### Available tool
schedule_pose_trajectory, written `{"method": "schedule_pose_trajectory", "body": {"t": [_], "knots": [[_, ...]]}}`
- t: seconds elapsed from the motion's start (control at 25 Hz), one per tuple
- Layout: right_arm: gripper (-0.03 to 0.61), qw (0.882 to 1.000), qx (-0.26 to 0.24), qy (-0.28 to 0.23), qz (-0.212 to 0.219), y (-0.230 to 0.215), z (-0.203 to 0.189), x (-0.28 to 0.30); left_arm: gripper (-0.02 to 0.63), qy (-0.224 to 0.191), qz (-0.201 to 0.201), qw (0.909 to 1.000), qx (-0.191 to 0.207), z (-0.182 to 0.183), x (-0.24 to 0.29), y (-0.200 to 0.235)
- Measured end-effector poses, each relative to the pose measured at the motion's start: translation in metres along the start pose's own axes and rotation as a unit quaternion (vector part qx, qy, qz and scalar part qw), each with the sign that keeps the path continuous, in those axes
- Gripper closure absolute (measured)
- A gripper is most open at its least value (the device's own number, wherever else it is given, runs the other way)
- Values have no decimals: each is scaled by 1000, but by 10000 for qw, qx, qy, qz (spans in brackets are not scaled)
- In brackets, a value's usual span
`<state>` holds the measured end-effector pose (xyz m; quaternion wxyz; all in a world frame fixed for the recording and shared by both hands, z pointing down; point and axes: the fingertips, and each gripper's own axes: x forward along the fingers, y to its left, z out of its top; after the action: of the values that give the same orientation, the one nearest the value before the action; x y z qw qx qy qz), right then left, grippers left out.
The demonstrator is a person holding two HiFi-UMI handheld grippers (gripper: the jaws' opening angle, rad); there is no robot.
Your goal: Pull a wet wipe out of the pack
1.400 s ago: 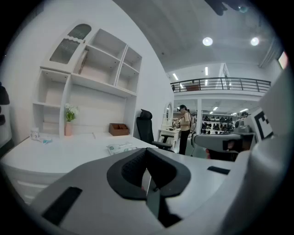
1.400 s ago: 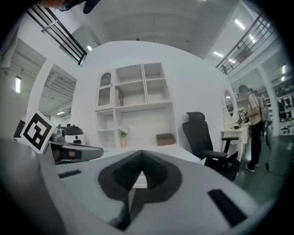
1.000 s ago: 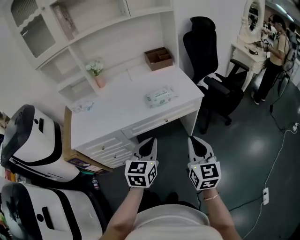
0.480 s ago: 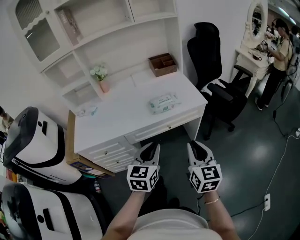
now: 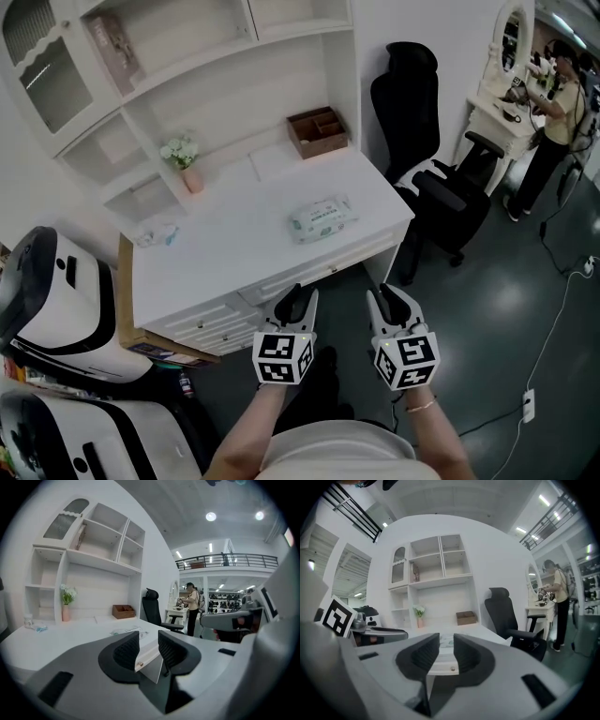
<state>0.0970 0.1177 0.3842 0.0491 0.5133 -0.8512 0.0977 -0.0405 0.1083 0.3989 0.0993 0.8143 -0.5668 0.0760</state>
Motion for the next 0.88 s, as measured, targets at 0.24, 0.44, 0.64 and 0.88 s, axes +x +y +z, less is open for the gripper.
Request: {"method": "schedule_pose_trajectory", "body": {"t": [0.24, 0.44, 0.64, 0.88], "knots": [[499, 9998, -106, 159, -7, -13, 3, 65, 489, 52, -70, 9999, -99, 7, 63, 35], [499, 9994, -122, 335, 13, -19, 7, 117, 483, 134, -207, 9997, -52, 17, 112, 59], [499, 9987, -240, 443, -21, -24, 15, 159, 480, 211, -379, 9991, -9, 26, 152, 77], [500, 9975, -335, 615, -81, -29, 13, 196, 480, 308, -623, 9976, 21, 30, 188, 91]]}}
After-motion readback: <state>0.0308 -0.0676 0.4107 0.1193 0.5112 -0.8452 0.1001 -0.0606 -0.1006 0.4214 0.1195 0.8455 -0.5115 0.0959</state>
